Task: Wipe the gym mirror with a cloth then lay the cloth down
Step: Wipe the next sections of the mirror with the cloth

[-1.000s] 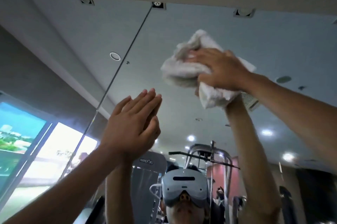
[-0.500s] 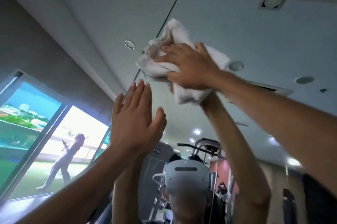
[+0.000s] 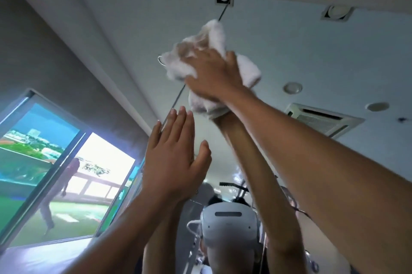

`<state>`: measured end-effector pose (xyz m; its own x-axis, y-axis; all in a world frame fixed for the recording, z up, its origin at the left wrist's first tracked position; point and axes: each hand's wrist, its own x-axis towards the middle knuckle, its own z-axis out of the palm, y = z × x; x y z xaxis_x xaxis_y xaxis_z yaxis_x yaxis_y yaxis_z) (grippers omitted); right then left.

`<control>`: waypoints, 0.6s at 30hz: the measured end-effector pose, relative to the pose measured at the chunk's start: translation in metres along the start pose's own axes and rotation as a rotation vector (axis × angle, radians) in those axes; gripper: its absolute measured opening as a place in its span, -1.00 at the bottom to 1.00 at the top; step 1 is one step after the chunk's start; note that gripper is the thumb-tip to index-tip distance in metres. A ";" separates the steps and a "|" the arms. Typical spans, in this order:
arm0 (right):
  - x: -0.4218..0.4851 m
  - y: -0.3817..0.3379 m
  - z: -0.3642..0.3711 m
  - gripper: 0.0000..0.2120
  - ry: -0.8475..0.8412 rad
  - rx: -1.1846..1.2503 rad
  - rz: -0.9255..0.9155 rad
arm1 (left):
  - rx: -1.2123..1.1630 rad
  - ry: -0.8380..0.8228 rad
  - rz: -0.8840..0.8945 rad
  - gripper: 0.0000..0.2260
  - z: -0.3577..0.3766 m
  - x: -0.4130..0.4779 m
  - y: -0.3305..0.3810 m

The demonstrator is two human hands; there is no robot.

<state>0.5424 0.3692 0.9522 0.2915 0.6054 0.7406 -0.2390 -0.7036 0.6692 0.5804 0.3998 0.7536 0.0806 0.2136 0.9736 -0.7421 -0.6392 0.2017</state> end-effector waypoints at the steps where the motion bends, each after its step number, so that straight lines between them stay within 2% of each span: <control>1: -0.017 -0.002 -0.001 -0.47 -0.052 0.020 -0.141 | 0.007 -0.003 0.018 -0.28 0.000 -0.003 -0.003; 3: -0.054 0.009 -0.013 -0.39 -0.159 0.081 -0.430 | 0.039 -0.003 0.069 -0.34 0.001 -0.015 -0.011; 4: -0.062 0.027 -0.021 -0.35 -0.183 0.101 -0.498 | 0.054 0.004 0.092 -0.36 0.001 -0.022 -0.016; 5: -0.065 0.050 -0.027 -0.34 -0.201 0.106 -0.476 | 0.062 0.004 0.101 -0.38 0.001 -0.029 -0.019; 8: -0.055 0.109 -0.036 -0.39 -0.095 0.041 -0.092 | 0.050 -0.007 0.081 -0.39 0.004 -0.037 -0.022; 10: -0.044 0.101 -0.024 -0.49 0.050 -0.019 0.167 | 0.052 0.012 0.065 -0.41 0.006 -0.040 -0.022; 12: -0.033 0.063 -0.009 -0.55 0.123 -0.050 0.295 | 0.062 0.013 0.057 -0.42 0.006 -0.050 -0.023; 14: -0.033 0.018 -0.002 -0.56 0.099 -0.012 0.206 | 0.087 0.001 0.050 -0.43 0.003 -0.067 -0.025; 18: -0.075 -0.028 -0.001 -0.49 -0.081 0.027 -0.277 | 0.118 -0.024 0.040 -0.41 -0.005 -0.095 -0.031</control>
<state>0.5265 0.3439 0.8778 0.4154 0.7448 0.5222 -0.1155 -0.5263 0.8424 0.5922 0.4034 0.6547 0.0696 0.1691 0.9831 -0.6620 -0.7294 0.1723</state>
